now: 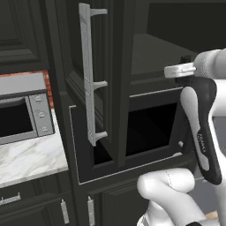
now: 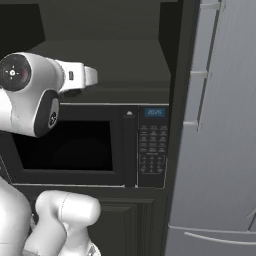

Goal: Take 2 condiments from the cabinet and move them on the counter near the stove.Make sure the condiments are lined up with each other, next to each other.

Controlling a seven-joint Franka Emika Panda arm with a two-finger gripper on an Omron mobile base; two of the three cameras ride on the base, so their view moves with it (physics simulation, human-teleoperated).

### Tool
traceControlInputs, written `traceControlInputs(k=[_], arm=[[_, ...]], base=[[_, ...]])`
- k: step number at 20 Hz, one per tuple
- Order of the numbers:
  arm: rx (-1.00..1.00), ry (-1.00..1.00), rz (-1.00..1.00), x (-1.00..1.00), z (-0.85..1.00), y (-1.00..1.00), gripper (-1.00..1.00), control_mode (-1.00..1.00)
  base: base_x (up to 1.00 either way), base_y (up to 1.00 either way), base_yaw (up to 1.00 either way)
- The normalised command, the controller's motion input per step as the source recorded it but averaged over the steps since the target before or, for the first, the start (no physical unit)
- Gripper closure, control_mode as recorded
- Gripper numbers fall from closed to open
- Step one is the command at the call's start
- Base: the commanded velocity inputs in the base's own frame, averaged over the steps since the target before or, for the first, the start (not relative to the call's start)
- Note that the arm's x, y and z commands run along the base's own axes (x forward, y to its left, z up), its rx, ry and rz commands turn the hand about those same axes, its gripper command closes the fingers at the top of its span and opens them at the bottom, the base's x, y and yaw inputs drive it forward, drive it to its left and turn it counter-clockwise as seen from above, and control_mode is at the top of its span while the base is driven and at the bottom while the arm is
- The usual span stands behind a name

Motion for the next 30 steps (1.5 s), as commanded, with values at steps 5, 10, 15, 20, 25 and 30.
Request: traceControlInputs(k=[5, 10, 15, 20, 25, 30], arm=[[0.0, 0.0, 0.05, -0.61, 0.0, 0.0, 1.0, -1.0], [0.0, 0.0, 0.0, -0.54, 0.0, 0.0, 1.0, -1.0], [0.0, 0.0, -0.04, -0.44, 0.0, 0.0, 1.0, -1.0], [0.0, 0.0, -0.08, -0.24, 0.0, 0.0, 1.0, -1.0], [0.0, 0.0, -0.14, -0.12, 0.0, 0.0, 1.0, -1.0], [0.0, 0.0, -0.1, -0.19, -0.02, 0.0, 1.0, -1.0]], base=[[0.0, 0.0, 0.0], [0.0, 0.0, 0.0], [0.0, 0.0, 0.0], [0.0, 0.0, 0.0], [0.0, 0.0, 0.0], [0.0, 0.0, 0.0]])
